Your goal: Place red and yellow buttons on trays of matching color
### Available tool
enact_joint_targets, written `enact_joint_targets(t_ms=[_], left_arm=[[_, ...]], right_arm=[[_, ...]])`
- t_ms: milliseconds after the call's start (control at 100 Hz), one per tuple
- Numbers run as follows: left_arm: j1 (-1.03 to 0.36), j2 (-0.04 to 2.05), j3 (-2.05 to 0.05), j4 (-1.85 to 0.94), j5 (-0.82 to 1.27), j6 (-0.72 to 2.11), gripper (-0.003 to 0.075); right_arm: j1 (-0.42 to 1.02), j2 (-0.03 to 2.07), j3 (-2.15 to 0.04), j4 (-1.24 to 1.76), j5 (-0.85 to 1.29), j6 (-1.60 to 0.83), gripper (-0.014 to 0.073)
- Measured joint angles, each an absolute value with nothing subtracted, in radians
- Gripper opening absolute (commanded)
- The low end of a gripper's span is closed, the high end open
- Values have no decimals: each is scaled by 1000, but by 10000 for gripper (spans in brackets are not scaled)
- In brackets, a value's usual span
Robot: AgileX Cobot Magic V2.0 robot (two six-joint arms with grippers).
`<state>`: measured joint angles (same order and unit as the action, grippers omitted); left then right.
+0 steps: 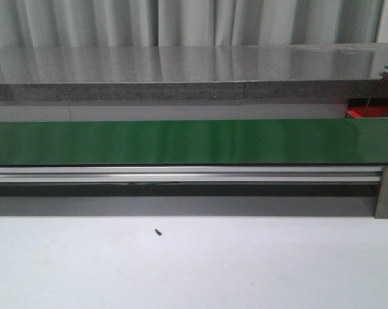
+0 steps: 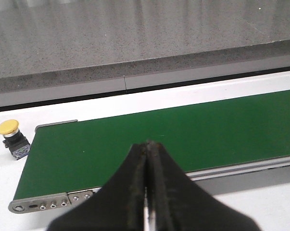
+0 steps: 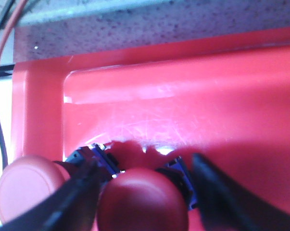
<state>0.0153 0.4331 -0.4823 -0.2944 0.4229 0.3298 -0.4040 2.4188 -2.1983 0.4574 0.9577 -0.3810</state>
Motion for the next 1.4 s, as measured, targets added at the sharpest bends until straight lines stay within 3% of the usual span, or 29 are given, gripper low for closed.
enact_joint_targets(t_ms=[290, 820, 1040, 1400], left_arm=[[15, 433, -482, -294, 423, 330, -20], [15, 433, -482, -294, 400, 330, -20], [15, 433, -482, -294, 400, 330, -20], [15, 433, -482, -294, 400, 330, -20]], right_arm=[[-404, 2333, -2229, 457, 964, -381, 549], [-374, 1942, -2170, 403, 1121, -393, 547], [-265, 1719, -1901, 402, 1073, -426, 542], [-59, 1248, -1243, 401, 734, -483, 542]])
